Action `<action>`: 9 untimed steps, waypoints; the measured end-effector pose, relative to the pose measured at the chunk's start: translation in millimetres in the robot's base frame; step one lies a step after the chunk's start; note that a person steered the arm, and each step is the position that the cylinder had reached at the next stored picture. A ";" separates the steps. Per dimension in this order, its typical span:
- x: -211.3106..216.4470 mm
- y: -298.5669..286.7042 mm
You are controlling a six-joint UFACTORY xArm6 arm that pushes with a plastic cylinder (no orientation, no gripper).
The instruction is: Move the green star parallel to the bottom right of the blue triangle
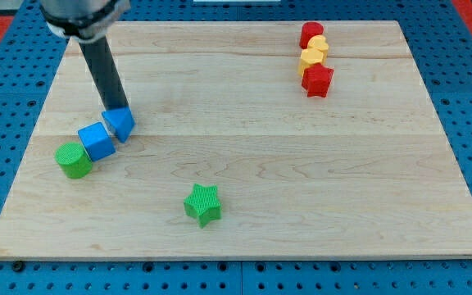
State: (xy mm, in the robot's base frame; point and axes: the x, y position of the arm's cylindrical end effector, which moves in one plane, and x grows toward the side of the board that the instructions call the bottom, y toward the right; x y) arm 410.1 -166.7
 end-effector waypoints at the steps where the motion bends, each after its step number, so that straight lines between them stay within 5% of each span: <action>1: -15.5 23.2; 2: 11.1 132.8; 3: 117.1 214.9; 4: 178.5 216.0; 6: 125.1 56.6; 9: 137.0 155.6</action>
State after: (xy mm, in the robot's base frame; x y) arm 547.1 -11.1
